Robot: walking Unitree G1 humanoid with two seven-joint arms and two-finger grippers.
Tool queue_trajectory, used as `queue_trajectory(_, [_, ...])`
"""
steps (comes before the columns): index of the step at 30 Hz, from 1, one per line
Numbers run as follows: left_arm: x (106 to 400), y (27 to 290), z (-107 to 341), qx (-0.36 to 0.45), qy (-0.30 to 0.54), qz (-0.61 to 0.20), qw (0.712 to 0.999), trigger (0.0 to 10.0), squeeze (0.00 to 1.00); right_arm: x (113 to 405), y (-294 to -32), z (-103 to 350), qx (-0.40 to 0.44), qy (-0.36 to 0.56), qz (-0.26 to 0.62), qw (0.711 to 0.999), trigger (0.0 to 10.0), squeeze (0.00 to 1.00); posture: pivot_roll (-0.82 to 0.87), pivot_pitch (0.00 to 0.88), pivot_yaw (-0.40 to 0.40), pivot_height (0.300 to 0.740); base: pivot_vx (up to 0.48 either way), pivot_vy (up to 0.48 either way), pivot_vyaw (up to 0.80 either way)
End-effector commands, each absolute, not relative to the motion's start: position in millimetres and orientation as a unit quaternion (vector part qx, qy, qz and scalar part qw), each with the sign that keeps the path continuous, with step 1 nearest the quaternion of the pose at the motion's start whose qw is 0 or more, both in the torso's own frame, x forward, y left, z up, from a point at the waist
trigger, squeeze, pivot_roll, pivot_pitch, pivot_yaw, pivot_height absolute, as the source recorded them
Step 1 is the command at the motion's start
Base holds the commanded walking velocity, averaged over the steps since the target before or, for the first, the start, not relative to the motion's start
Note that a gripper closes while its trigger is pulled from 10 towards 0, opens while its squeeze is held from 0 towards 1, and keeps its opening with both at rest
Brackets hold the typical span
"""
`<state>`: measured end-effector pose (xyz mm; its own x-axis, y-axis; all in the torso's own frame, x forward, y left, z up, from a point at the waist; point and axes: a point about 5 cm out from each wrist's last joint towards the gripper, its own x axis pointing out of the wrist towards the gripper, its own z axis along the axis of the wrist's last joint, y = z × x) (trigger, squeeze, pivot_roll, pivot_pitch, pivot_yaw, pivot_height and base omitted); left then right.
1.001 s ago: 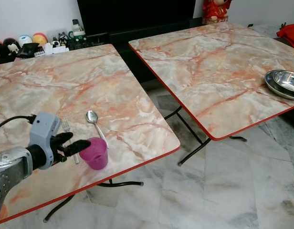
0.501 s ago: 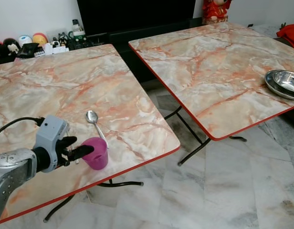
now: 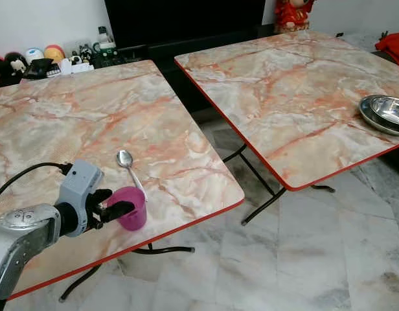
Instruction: Setting the table
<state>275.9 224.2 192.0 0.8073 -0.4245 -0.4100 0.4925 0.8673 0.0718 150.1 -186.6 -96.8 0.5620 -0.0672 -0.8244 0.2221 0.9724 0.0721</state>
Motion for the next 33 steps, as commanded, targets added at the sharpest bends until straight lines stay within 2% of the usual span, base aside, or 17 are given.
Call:
queue_trajectory(1, [277.1,224.2,191.1,0.093,0.200,-0.240,0.945,0.0,0.00,141.5,-187.1,-100.2,0.088,0.474,-0.088,0.872,10.0,0.00,0.05,0.115,0.037,0.740,0.000,0.000,0.00])
queue_trajectory(2, [277.3,223.9,190.9,0.094,0.200,-0.240,0.945,0.0,0.00,141.5,-187.1,-100.2,0.088,0.474,-0.088,0.872,10.0,0.00,0.05,0.115,0.037,0.740,0.000,0.000,0.00])
queue_trajectory(3, [277.4,223.5,190.5,0.095,0.200,-0.240,0.945,3.8,0.00,141.3,-187.0,-100.3,0.088,0.474,-0.088,0.872,10.0,0.00,0.05,0.114,0.037,0.740,0.000,0.000,0.00])
queue_trajectory(4, [278.3,221.7,190.8,0.096,0.197,-0.241,0.946,10.0,0.00,141.2,-187.0,-100.3,0.088,0.474,-0.088,0.872,10.0,0.00,0.05,0.114,0.037,0.740,0.000,0.000,0.00])
queue_trajectory(14, [282.2,221.8,194.0,0.103,0.189,-0.229,0.949,10.0,0.00,141.4,-195.3,-99.1,0.088,0.472,-0.093,0.873,10.0,0.00,0.05,0.118,0.038,0.740,0.000,0.000,0.00])
queue_trajectory(29, [283.5,222.1,190.6,0.117,0.195,-0.216,0.949,10.0,0.00,146.8,-187.4,-98.3,0.089,0.469,-0.087,0.874,10.0,0.00,0.04,0.125,0.036,0.740,0.000,0.000,0.00])
queue_trajectory(30, [283.5,221.6,190.5,0.117,0.195,-0.216,0.950,9.8,0.00,146.9,-187.3,-98.3,0.089,0.469,-0.087,0.874,10.0,0.00,0.04,0.125,0.036,0.740,0.000,0.000,0.00])
queue_trajectory(31, [283.5,221.4,190.4,0.116,0.196,-0.215,0.950,6.1,0.00,146.9,-187.3,-98.3,0.089,0.469,-0.087,0.874,10.0,0.00,0.04,0.125,0.036,0.740,0.000,0.000,0.00])
queue_trajectory(32, [283.4,221.3,190.3,0.116,0.196,-0.215,0.950,6.1,0.00,146.8,-187.3,-98.4,0.089,0.469,-0.087,0.874,10.0,0.00,0.04,0.125,0.036,0.740,0.000,0.000,0.00])
queue_trajectory(33, [283.6,221.2,190.3,0.116,0.195,-0.215,0.950,3.0,0.00,146.8,-187.5,-98.3,0.089,0.469,-0.087,0.874,10.0,0.00,0.04,0.127,0.036,0.740,0.000,0.000,0.00])
